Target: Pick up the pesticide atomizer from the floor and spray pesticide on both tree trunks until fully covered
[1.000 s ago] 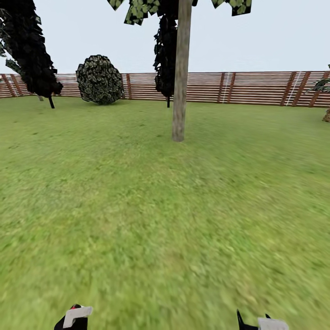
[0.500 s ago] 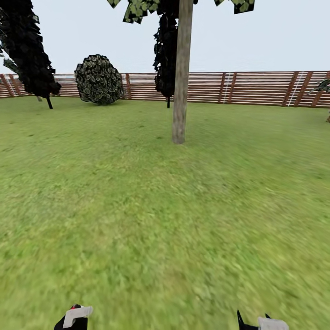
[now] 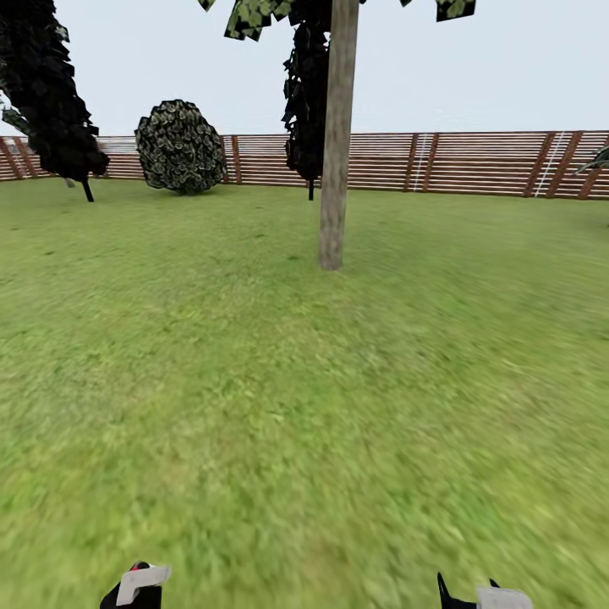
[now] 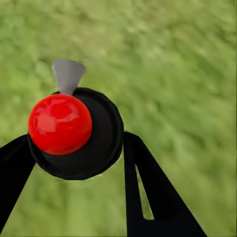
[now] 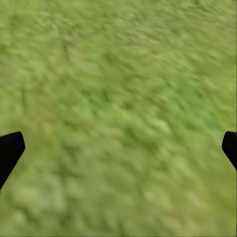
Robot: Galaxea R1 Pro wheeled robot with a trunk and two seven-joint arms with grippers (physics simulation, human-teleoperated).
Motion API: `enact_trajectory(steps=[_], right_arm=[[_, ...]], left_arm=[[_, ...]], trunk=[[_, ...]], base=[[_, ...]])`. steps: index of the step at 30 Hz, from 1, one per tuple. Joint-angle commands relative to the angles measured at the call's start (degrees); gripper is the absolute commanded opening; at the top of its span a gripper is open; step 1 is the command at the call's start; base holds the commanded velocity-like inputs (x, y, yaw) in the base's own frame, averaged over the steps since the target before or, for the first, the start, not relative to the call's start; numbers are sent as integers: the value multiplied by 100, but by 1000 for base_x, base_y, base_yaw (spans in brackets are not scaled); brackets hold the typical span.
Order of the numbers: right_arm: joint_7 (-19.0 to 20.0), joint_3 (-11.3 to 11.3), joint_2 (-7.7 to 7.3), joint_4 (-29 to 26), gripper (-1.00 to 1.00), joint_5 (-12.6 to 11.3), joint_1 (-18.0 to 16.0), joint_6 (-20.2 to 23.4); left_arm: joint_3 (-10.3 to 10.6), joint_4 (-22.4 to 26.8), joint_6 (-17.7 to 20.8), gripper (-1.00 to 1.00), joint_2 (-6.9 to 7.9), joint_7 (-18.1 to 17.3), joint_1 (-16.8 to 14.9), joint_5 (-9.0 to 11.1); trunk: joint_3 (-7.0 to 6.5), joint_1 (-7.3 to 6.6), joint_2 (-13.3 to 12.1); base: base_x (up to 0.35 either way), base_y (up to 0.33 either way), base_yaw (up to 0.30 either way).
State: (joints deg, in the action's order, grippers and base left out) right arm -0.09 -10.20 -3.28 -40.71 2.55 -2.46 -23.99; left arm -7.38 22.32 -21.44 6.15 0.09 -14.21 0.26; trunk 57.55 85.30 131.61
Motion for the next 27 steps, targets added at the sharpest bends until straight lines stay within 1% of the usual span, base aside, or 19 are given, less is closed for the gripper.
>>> enact_trajectory(steps=[1,27], right_arm=[[0,0,1,1,100,0,0,0],[0,0,-6,1,100,0,0,0]], left_arm=[[0,1,0,-100,0,1,0,0],[3,1,0,-100,0,0,0,0]], trunk=[[0,0,0],[0,0,0]], base=[[338,0,0],[338,0,0]])
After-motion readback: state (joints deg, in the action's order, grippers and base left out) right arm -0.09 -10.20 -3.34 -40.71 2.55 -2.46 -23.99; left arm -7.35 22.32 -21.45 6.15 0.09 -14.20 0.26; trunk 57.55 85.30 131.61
